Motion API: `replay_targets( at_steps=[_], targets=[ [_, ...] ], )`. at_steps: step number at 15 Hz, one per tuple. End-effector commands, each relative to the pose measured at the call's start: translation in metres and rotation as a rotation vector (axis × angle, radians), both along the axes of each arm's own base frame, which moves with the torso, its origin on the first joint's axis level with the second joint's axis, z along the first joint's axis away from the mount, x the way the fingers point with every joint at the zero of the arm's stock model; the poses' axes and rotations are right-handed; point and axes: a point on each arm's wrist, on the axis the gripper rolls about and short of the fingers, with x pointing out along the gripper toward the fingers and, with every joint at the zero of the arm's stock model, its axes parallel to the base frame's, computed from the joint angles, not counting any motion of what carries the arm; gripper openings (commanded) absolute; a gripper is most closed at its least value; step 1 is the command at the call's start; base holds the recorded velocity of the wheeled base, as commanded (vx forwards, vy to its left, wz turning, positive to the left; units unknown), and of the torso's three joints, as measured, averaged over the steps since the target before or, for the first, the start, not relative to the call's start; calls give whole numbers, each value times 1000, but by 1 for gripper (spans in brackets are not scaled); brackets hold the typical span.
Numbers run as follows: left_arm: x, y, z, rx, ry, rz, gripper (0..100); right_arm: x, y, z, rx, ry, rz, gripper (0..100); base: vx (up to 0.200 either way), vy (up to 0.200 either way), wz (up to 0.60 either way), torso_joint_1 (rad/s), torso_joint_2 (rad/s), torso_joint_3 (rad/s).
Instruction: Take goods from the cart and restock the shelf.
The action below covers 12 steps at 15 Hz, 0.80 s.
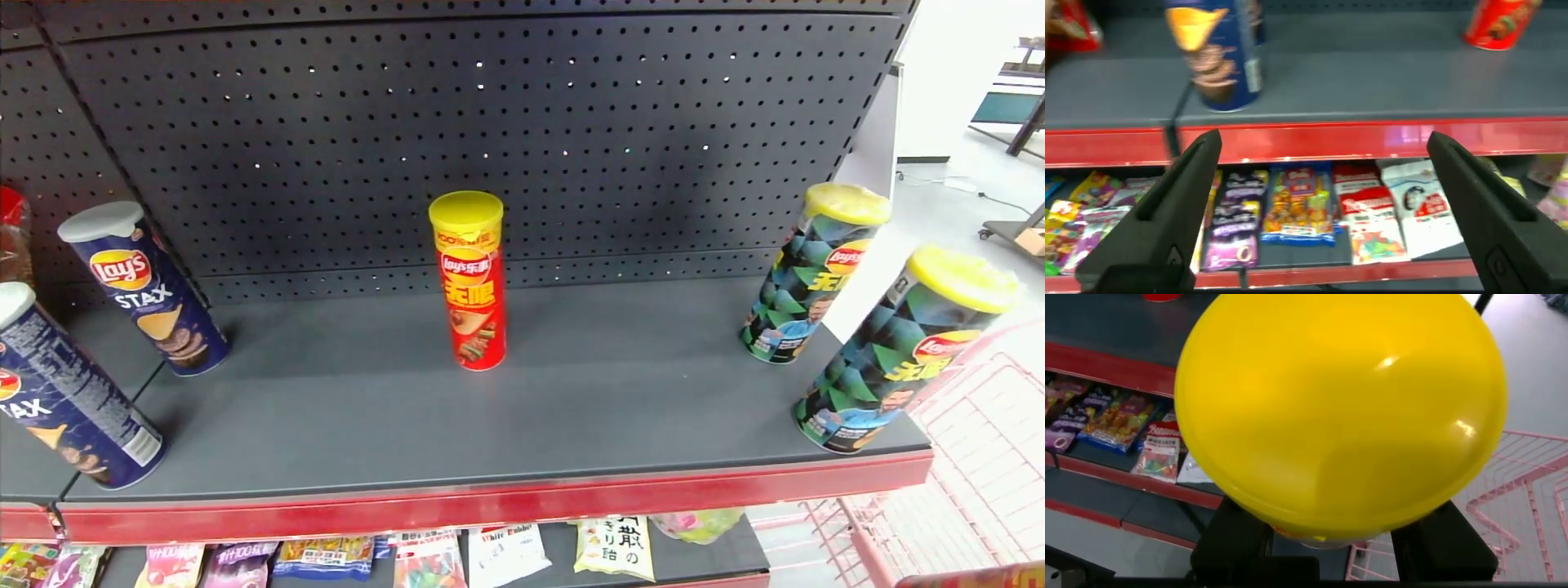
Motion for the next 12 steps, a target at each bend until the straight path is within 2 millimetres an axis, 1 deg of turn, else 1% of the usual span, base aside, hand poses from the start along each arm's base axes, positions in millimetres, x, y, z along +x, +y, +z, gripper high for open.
replay_targets(
  at_steps=[1, 2, 12],
  targets=[
    [0, 0, 0, 0, 0, 1, 100, 0, 0, 0, 0, 0, 4, 0, 0, 200, 0, -2, -2, 2],
    [0, 0, 0, 0, 0, 1, 100, 0, 0, -1, 1, 5, 21, 0, 0, 200, 0, 2, 2, 7],
    [0, 0, 0, 0, 0, 1, 100, 1, 1, -2, 1, 11, 24, 0, 0, 0, 0, 0, 0, 0]
  ],
)
